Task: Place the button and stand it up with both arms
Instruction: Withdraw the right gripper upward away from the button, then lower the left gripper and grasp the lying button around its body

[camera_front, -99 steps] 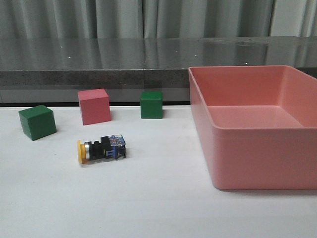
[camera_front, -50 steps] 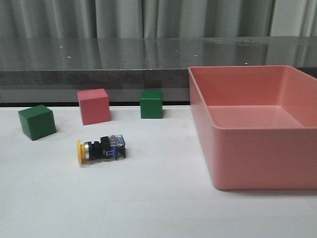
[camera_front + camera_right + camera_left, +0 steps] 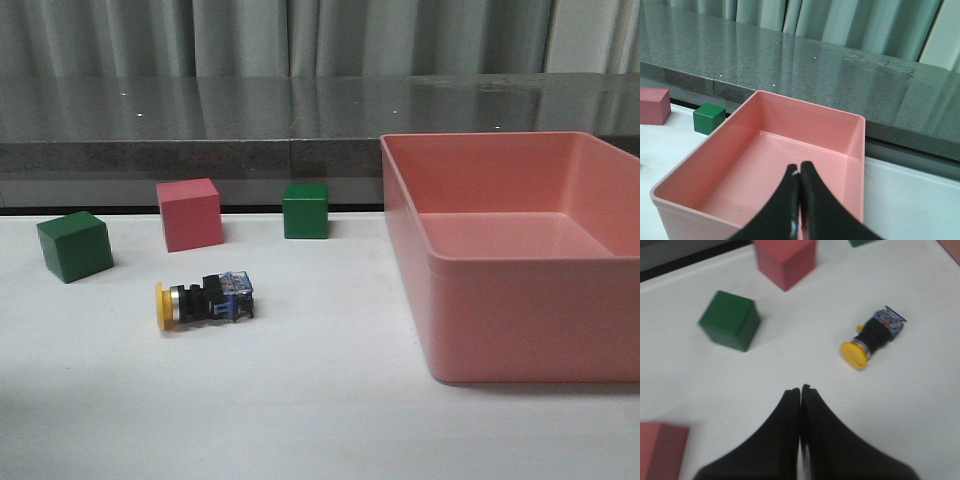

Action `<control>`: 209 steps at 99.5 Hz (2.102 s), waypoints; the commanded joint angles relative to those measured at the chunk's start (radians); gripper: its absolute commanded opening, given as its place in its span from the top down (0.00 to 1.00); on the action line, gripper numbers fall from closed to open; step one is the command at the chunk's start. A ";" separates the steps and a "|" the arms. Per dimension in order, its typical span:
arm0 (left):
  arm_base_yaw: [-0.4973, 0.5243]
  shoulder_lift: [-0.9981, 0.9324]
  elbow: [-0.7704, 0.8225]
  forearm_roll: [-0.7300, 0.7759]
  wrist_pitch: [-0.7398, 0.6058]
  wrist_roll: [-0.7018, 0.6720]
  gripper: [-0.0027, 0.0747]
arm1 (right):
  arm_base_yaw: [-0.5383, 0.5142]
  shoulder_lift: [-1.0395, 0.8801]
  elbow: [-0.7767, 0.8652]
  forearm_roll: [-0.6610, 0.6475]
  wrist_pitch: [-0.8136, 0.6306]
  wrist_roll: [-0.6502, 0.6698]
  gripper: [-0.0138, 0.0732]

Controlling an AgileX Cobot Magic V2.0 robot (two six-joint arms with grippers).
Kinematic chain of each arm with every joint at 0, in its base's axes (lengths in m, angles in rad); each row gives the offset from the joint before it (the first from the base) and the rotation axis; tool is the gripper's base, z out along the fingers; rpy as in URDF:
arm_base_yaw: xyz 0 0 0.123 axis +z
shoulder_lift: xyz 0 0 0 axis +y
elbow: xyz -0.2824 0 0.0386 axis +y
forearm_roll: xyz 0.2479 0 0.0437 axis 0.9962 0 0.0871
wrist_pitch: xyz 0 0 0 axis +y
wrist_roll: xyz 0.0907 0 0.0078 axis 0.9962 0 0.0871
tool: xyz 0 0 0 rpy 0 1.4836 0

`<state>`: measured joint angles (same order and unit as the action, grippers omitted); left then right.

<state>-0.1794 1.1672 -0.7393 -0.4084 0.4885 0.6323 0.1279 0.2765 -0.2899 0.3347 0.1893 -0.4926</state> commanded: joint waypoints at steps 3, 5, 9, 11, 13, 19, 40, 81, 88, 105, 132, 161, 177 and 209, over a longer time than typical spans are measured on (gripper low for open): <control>-0.032 0.118 -0.086 -0.278 -0.003 0.372 0.99 | -0.005 0.008 -0.027 0.012 -0.069 0.001 0.91; -0.032 0.133 -0.095 -0.329 0.013 0.429 0.99 | -0.005 0.008 -0.027 0.012 -0.069 0.001 0.91; -0.032 0.171 -0.106 -0.411 0.043 0.540 0.97 | -0.005 0.008 -0.027 0.012 -0.069 0.001 0.91; -0.032 0.187 -0.110 -0.456 0.050 0.597 0.95 | -0.005 0.008 -0.027 0.012 -0.069 0.001 0.91; -0.032 0.202 -0.114 -0.498 0.059 0.652 0.93 | -0.005 0.008 -0.027 0.012 -0.069 0.001 0.91; -0.032 0.231 -0.114 -0.614 0.084 0.808 0.83 | -0.005 0.008 -0.027 0.012 -0.069 0.001 0.91; -0.032 0.286 -0.114 -0.833 0.134 1.199 0.36 | -0.005 0.008 -0.027 0.012 -0.069 0.001 0.91; -0.032 0.316 -0.114 -0.910 0.001 1.359 0.33 | -0.005 0.008 -0.027 0.012 -0.069 0.001 0.91; -0.032 0.342 -0.114 -0.941 0.018 1.418 0.33 | -0.005 0.008 -0.027 0.012 -0.069 0.001 0.91; -0.013 0.447 -0.114 -1.067 0.240 1.650 0.33 | -0.005 0.008 -0.027 0.012 -0.068 0.001 0.91; 0.034 0.602 -0.114 -1.270 0.372 1.903 0.33 | -0.005 0.008 -0.027 0.012 -0.063 0.001 0.91; 0.078 0.725 -0.114 -1.335 0.399 1.991 0.33 | -0.005 0.008 -0.027 0.012 -0.052 0.001 0.91; 0.079 0.781 -0.114 -1.353 0.431 2.029 0.33 | -0.005 0.008 -0.027 0.012 -0.046 0.001 0.91; 0.079 0.826 -0.114 -1.355 0.443 2.029 0.61 | -0.005 0.008 -0.027 0.012 -0.044 0.001 0.91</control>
<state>-0.1030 2.0287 -0.8367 -1.7352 0.8789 2.6567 0.1279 0.2765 -0.2899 0.3347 0.2097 -0.4926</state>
